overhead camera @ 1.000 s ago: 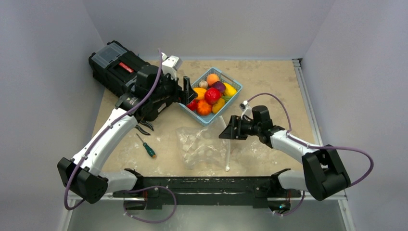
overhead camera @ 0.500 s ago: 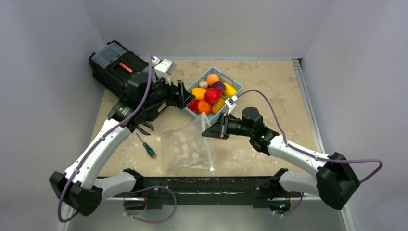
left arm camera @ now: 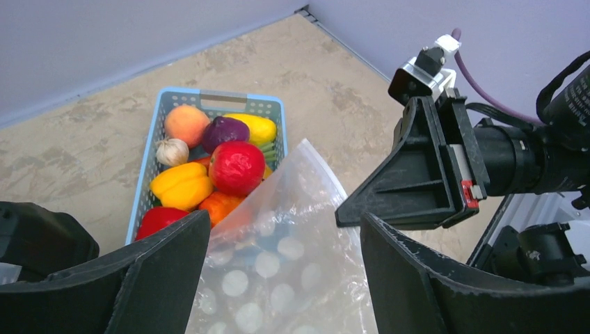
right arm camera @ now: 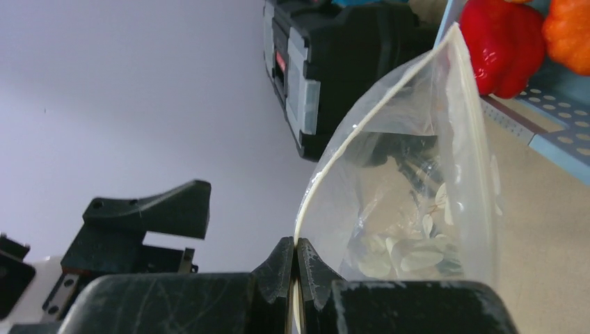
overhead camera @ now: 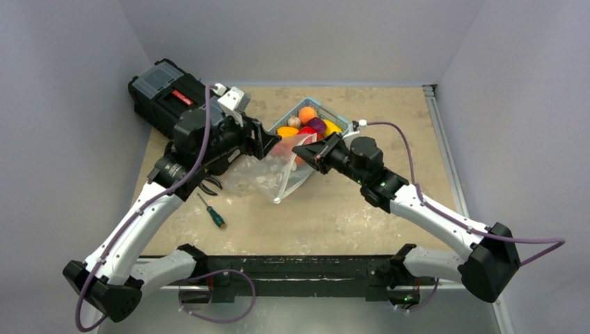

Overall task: Place the food in the zip-top bag and seal the zipper
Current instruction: Open the zipper of the food storage bag.

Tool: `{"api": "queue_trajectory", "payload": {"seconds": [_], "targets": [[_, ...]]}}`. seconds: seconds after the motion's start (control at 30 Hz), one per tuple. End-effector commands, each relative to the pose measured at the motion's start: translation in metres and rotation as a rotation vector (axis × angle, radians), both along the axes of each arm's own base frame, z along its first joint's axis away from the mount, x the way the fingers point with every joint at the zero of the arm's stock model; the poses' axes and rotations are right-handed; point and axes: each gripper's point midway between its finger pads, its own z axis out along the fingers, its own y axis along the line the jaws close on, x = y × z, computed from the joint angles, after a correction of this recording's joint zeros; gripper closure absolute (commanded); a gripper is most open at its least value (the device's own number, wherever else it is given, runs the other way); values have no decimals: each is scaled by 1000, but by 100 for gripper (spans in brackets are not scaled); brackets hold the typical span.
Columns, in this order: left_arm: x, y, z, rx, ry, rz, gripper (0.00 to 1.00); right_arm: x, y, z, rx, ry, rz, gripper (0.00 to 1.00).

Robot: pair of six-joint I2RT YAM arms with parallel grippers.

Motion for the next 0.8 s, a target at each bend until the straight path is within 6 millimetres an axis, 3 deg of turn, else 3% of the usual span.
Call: {"api": "queue_trajectory", "payload": {"seconds": [0.0, 0.13, 0.37, 0.53, 0.67, 0.77], "targets": [[-5, -10, 18, 36, -65, -67, 25, 21, -6, 33, 80, 16, -128, 100], [-12, -20, 14, 69, -92, -131, 23, 26, -5, 41, 78, 4, -140, 100], [-6, -23, 2, 155, -122, -88, 22, 34, 4, 47, 91, -14, -127, 100], [5, -21, -12, 257, -138, -32, 32, 34, 11, 40, 90, 9, -102, 100], [11, -16, -18, 322, -143, 23, 47, 33, 12, 39, 99, 9, -98, 100], [9, -17, -20, 350, -157, 20, 50, 34, 11, 38, 98, 16, -106, 100]]}}
